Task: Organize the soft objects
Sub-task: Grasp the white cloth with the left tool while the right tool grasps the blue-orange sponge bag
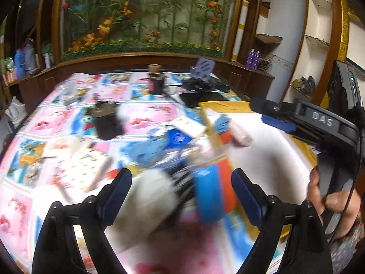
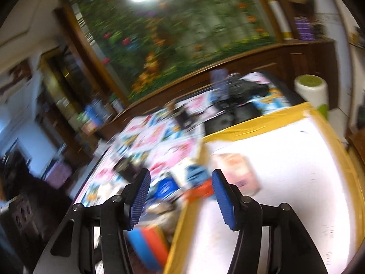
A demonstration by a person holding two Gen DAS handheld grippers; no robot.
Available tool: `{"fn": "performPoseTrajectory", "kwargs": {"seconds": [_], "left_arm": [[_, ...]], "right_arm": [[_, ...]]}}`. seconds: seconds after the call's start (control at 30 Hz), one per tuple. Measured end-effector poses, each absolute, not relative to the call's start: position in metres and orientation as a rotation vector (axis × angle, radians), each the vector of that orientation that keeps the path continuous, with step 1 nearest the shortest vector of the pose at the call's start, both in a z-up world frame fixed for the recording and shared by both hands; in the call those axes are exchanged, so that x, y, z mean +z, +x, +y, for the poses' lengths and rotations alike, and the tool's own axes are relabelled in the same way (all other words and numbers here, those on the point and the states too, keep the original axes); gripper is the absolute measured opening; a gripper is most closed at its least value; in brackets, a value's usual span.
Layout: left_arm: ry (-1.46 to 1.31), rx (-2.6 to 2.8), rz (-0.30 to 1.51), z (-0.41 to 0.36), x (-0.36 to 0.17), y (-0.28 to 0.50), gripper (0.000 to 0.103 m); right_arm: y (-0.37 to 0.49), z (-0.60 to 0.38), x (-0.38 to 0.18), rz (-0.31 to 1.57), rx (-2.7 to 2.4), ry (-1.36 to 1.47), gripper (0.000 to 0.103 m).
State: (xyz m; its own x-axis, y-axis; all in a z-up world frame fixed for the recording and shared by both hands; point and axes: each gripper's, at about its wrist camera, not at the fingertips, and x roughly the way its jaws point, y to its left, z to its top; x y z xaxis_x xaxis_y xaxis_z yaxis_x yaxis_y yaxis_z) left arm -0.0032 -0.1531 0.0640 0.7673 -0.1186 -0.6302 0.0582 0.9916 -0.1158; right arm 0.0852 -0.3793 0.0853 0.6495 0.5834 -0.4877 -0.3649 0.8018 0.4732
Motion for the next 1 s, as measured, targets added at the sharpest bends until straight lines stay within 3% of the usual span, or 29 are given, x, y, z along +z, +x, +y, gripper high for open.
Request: {"fn": "performPoseTrajectory", "kwargs": {"seconds": [0.23,0.4,0.77,0.83,0.87,0.9,1.0], "left_arm": [[-0.075,-0.007,0.688,-0.099,0.054,-0.042,0.094],[-0.050,-0.041,0.721,-0.095,0.044,-0.042,0.095],[0.050,-0.033,0.781,-0.118,0.025,-0.032,0.095],[0.054,-0.024,0.781,-0.120,0.025,-0.028,0.095],[0.053,-0.019,0.781,-0.121,0.026,-0.025,0.095],[0.050,-0.013,0.784,-0.122,0.026,-0.022,0.095],[0.029,0.010,0.797,-0.120,0.027,-0.011,0.095]], "right_arm": [[0.064,-0.326,0.071,0.791,0.786,0.165,0.062],[0.048,-0.300,0.062,0.799,0.781,-0.037,0.088],[0.039,-0.273,0.040,0.818,0.741,-0.219,0.088],[0.038,-0.269,0.037,0.801,0.732,-0.246,0.076],[0.038,-0.269,0.036,0.797,0.731,-0.246,0.060],[0.039,-0.269,0.036,0.803,0.728,-0.245,0.051],[0.042,-0.273,0.035,0.812,0.726,-0.220,0.049]]}}
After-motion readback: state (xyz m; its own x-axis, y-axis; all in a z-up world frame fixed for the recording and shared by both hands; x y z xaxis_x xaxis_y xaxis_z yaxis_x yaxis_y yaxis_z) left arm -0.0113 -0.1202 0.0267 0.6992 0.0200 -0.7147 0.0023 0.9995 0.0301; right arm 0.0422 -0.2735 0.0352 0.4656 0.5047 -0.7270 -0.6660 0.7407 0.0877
